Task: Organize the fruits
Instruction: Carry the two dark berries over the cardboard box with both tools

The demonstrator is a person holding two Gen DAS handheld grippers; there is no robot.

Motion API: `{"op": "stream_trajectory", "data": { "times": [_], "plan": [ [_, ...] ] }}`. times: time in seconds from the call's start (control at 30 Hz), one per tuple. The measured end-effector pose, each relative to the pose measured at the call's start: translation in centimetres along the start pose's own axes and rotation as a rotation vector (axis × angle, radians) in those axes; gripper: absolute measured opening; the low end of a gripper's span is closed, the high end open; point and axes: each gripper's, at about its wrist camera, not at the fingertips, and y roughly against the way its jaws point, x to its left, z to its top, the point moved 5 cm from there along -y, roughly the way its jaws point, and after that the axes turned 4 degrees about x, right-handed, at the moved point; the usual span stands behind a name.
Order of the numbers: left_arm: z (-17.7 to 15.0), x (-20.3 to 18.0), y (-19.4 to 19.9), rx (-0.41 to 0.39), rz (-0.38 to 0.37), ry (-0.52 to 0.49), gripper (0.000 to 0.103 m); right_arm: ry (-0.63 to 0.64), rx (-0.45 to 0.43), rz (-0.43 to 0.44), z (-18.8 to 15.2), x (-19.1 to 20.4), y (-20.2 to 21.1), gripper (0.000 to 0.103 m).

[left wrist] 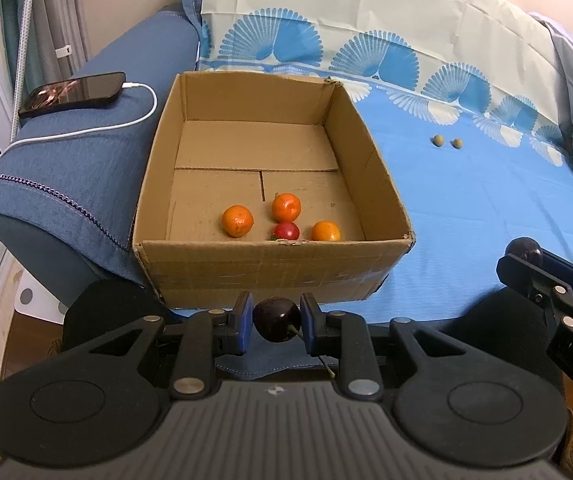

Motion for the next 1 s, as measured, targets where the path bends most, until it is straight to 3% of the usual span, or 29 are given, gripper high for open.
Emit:
{"op": "stream_trajectory", "data": {
  "times": [0.57, 1.0],
  "plan": [
    [0.8, 1.3, -2.1, 0.032, 0.001, 0.029, 0.028, 0.013, 0.053, -0.010, 0.1, 0.1, -2.4, 0.027],
    [5.0, 3.4, -3.3, 0.005, 0.025, 0.064, 0.028, 0.022, 0.079, 0.014, 1.9, 0.8, -6.0, 0.027]
  ]
}}
